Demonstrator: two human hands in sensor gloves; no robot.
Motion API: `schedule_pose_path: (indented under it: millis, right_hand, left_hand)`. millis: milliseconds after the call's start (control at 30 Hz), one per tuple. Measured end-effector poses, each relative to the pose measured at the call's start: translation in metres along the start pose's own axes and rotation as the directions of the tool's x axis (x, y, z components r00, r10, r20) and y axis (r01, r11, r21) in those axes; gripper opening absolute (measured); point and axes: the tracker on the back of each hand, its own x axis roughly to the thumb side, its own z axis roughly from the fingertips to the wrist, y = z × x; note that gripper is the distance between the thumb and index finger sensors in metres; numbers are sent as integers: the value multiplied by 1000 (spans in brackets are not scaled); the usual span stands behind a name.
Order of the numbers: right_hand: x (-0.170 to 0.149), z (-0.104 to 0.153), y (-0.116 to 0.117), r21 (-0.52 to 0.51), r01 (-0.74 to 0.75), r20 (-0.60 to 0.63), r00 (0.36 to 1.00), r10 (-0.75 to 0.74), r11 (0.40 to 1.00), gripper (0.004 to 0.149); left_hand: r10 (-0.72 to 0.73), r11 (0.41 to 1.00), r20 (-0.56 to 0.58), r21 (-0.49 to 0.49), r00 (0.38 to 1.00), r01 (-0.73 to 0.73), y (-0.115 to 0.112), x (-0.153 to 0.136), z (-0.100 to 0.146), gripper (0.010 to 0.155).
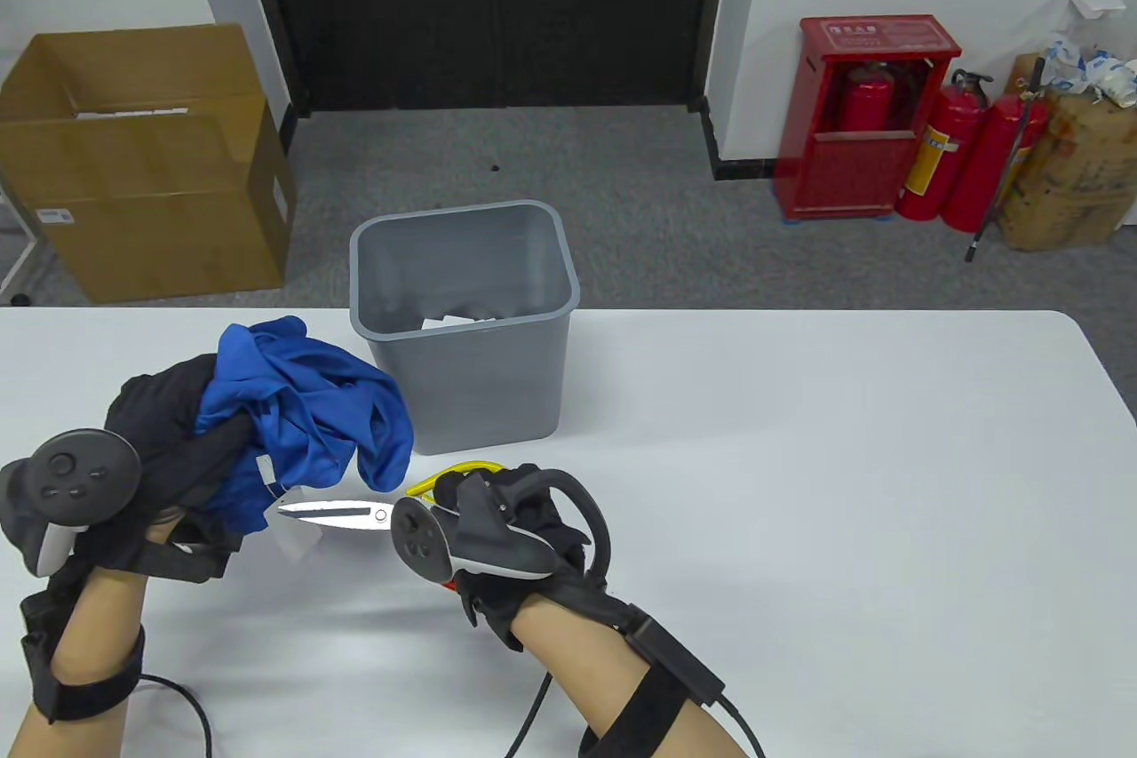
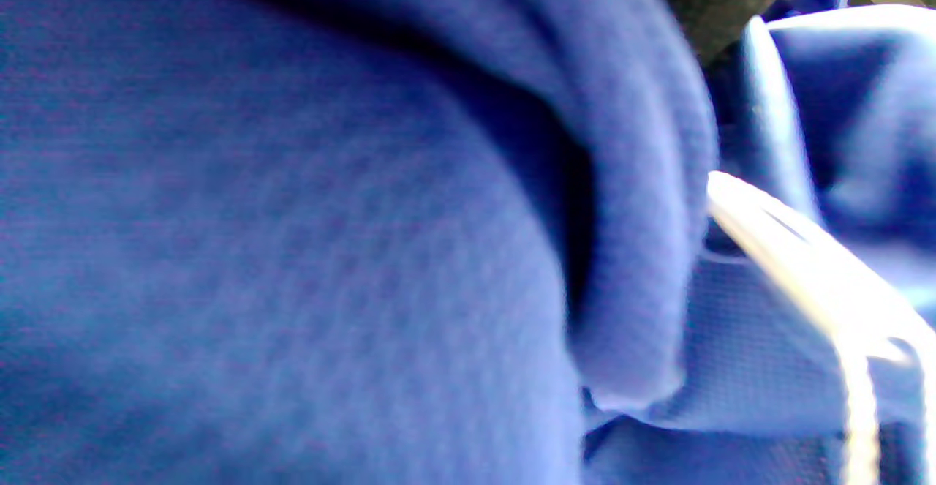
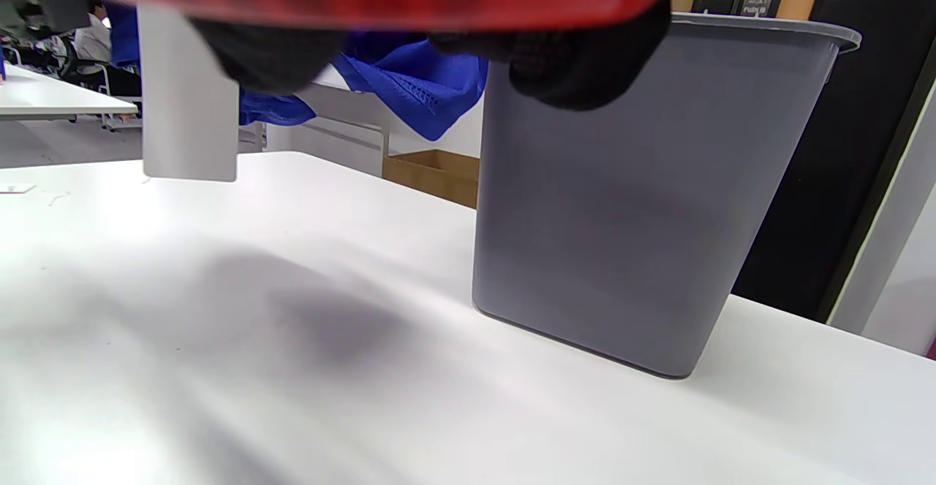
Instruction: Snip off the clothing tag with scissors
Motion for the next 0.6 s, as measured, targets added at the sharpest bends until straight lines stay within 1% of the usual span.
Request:
schedule_pose_path:
  millis: [33, 67, 167, 333, 600]
  right_hand:
    - [0, -3, 0, 30, 8, 0, 1000, -8, 1000, 76]
    - [1, -5, 1, 39, 11, 2, 1000, -12, 999, 78]
    - [2, -10, 3, 55, 3, 10, 1000, -4, 998, 79]
    - [1, -16, 6, 57, 0, 5, 1000, -1, 998, 79]
    - [-7, -14, 3, 49, -2, -15, 1000, 3, 999, 79]
  left_hand:
    - [-4, 1000, 0, -1, 1000, 4, -1, 0, 0, 55]
    - [-6, 1000, -1, -1, 1000, 6, -2, 0, 0, 55]
    - [-19, 1000, -4, -5, 1000, 19, -5, 1, 0, 55]
    - [-36, 999, -4, -7, 999, 36, -9, 2, 0, 55]
    - [-43, 999, -9, -9, 999, 43, -10, 3, 0, 55]
